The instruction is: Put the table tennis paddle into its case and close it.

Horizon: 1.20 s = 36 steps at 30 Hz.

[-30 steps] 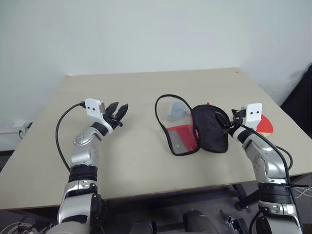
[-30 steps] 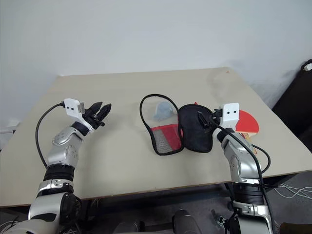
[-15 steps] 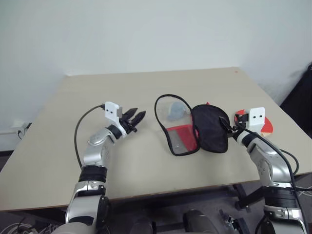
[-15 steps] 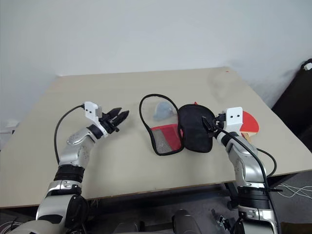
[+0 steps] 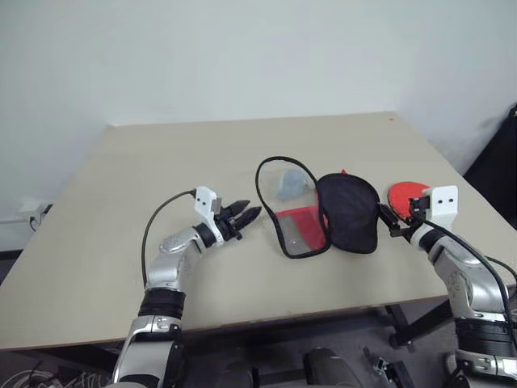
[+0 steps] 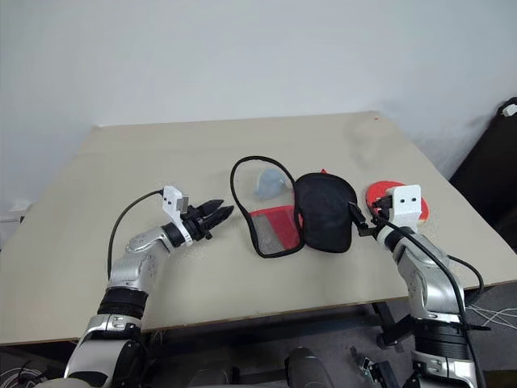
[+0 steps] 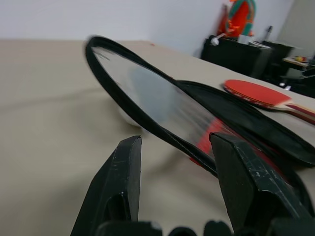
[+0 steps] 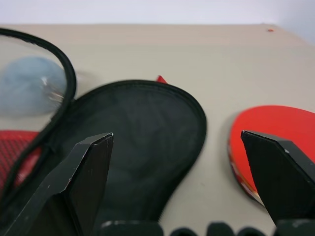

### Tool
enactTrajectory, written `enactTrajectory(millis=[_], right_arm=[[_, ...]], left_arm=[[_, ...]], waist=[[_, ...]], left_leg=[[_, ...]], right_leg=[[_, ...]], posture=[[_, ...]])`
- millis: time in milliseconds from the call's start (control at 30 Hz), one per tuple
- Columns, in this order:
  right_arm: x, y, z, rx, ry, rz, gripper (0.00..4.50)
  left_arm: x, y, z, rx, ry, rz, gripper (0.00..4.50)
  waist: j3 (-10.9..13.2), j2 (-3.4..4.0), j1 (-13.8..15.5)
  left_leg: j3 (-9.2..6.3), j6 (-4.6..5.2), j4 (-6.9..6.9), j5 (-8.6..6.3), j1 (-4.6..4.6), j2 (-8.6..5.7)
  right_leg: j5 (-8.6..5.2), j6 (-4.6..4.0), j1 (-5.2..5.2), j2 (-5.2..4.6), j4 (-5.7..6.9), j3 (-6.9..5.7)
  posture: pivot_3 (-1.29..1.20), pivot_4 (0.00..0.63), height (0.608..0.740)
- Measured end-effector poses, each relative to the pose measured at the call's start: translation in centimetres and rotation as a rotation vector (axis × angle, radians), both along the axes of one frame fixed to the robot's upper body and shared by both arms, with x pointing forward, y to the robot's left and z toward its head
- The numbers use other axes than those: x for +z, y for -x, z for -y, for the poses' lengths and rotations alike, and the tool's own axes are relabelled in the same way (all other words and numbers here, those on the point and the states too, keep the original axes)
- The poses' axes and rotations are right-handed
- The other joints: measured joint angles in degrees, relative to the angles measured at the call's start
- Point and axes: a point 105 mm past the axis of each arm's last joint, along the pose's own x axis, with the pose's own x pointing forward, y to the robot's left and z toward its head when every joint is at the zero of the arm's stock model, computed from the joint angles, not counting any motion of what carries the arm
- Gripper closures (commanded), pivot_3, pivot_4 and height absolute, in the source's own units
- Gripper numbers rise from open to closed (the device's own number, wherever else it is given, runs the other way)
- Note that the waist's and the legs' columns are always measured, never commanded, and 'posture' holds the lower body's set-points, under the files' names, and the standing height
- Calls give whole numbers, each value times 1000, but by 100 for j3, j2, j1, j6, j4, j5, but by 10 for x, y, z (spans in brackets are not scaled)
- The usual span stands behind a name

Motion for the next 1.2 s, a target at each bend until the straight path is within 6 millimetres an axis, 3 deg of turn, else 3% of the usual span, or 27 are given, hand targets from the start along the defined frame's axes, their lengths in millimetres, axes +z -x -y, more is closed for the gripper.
enactTrajectory(millis=[333, 667, 967, 1200], right_arm=[[6, 6, 33, -73, 77, -59, 19], [-24, 19, 72, -218, 0, -286, 19], [-35, 15, 83, -281, -69, -348, 19], [-50, 12, 84, -289, -90, -408, 19]], left_arm=[[2, 33, 17, -276, 29, -68, 2214], [18, 41, 29, -371, 43, -19, 2214], [33, 39, 44, -412, 48, 48, 2214], [34, 39, 50, -420, 55, 55, 2214]], waist=[[1, 1, 1], [1, 1, 0], [1, 1, 0], [1, 1, 0]], left_leg=[[1, 0, 1, 0, 2, 0], [6, 0, 6, 0, 3, 1], [10, 0, 7, 0, 2, 0], [11, 0, 7, 0, 3, 0]], right_leg=[[-2, -4, 1, 0, 0, 1], [-3, -5, 3, -1, -1, 2], [-2, -4, 3, -1, -2, 6], [-2, -4, 3, -1, -3, 8]], posture=[[0, 0, 740], [0, 0, 740], [0, 0, 740], [0, 0, 740]])
